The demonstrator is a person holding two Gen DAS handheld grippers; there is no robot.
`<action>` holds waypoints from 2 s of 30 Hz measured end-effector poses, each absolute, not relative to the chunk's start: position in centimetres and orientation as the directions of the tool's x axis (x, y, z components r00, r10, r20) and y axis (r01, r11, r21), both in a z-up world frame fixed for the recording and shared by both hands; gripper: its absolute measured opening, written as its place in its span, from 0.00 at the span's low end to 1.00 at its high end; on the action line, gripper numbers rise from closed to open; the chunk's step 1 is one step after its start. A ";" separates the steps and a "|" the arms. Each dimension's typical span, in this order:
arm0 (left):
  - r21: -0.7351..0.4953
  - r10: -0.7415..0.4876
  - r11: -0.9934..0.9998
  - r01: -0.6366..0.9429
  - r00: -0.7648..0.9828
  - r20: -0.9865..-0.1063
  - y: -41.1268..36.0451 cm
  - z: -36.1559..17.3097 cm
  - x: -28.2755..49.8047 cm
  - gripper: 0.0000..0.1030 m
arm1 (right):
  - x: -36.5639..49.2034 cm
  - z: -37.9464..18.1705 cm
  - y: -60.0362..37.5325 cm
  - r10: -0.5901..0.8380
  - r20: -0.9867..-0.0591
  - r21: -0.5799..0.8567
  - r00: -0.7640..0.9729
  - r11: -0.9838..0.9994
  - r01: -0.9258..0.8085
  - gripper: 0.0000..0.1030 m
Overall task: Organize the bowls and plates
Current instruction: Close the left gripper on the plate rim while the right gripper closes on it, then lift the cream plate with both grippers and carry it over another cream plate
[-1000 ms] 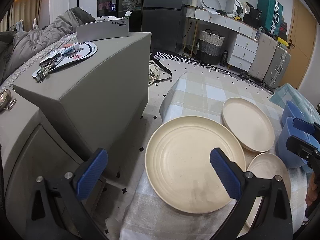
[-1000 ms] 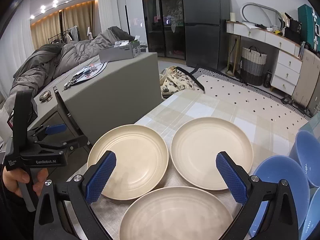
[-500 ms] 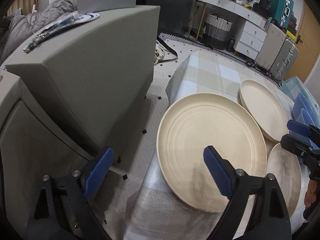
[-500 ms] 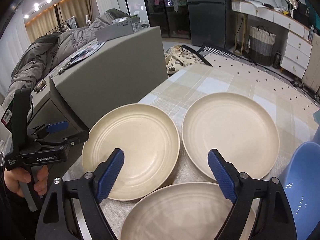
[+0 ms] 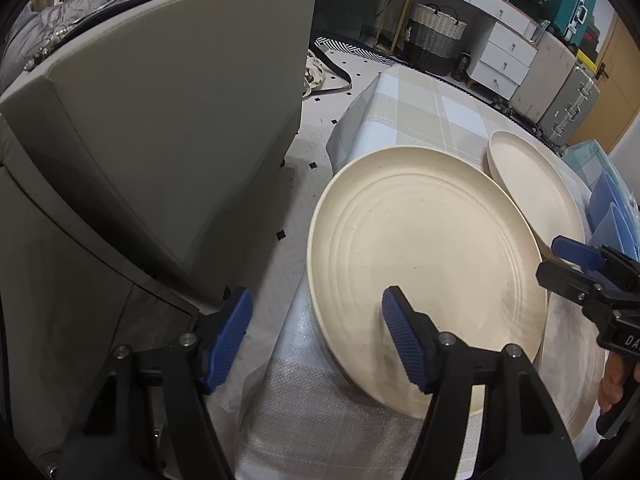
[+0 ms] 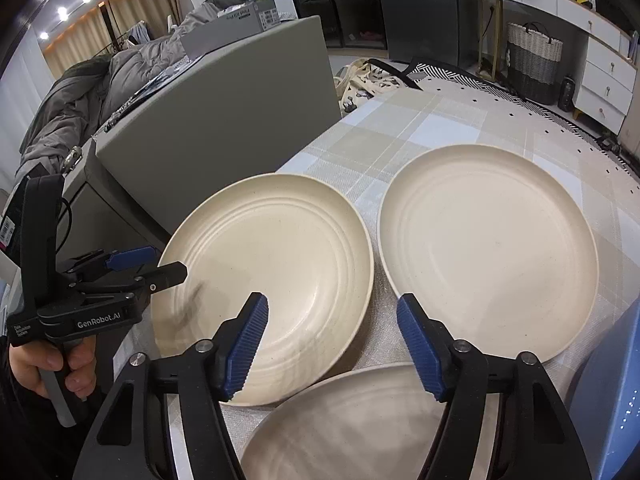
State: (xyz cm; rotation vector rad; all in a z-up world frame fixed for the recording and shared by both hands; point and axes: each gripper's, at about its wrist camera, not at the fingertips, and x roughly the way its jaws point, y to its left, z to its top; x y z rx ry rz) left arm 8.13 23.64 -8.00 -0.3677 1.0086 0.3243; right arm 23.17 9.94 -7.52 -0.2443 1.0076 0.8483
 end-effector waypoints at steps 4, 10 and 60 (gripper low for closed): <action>-0.160 0.077 0.888 -0.431 0.482 -0.873 23.7 -8.4 8.1 0.55 | 23.1 -8.1 10.4 0.505 -0.827 0.187 0.246 0.661 -0.727 0.61; -0.156 0.072 0.891 -0.427 0.471 -0.879 23.5 -8.5 8.0 0.43 | 22.9 -8.8 10.6 0.488 -0.836 0.170 0.250 0.664 -0.728 0.46; -0.129 0.138 0.913 -0.387 0.589 -0.796 20.8 -3.9 6.2 0.15 | 18.0 -4.5 7.9 0.462 -0.754 -0.041 0.468 0.677 -0.735 0.23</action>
